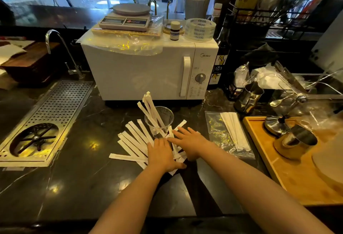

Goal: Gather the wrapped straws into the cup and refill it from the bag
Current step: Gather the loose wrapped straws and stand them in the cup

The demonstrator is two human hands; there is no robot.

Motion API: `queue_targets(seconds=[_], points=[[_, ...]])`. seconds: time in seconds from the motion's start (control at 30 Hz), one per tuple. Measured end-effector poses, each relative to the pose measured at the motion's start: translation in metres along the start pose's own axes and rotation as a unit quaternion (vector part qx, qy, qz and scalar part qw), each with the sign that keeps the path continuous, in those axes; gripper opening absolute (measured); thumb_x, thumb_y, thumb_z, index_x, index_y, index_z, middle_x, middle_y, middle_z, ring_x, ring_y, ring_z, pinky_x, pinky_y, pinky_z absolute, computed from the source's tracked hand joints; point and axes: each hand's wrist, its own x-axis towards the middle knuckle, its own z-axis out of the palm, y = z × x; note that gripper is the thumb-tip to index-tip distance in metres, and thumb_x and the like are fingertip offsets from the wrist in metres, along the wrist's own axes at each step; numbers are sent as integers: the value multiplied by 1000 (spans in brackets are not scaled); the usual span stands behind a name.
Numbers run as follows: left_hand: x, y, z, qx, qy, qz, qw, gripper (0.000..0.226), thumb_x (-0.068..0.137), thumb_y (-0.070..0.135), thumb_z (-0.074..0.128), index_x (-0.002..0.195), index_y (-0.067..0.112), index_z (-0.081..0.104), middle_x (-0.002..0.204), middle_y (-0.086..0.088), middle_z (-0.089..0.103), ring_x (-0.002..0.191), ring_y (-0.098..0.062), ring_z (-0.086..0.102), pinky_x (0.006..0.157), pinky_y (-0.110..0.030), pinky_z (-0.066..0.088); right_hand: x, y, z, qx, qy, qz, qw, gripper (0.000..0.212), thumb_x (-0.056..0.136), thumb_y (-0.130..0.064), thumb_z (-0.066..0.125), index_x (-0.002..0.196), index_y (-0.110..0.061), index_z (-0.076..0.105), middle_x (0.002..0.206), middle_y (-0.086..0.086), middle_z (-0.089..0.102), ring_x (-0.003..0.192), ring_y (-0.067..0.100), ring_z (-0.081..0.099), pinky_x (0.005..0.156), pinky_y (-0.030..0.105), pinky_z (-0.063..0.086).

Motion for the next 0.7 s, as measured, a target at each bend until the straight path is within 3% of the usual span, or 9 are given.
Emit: queue_targets(seconds=[0.43,0.7], points=[[6,1,-1,-40,7,53,998,72,78,47,58,135,9,35,140,-11,39,129,-27,34,106,-43,28,15,5,-1,-38,-12,-3,999,88,84,-18,61,150,-16,1,161,4,-2,148,26,-9,120,45,0],[10,5,-6,-34,-6,62,997,57,83,35,57,132,12,39,134,-11,45,125,-28,40,103,-40,32,13,14,3,-64,-1,18,998,72,86,-16,57,147,-13,19,159,8,11,148,28,-2,120,46,4]])
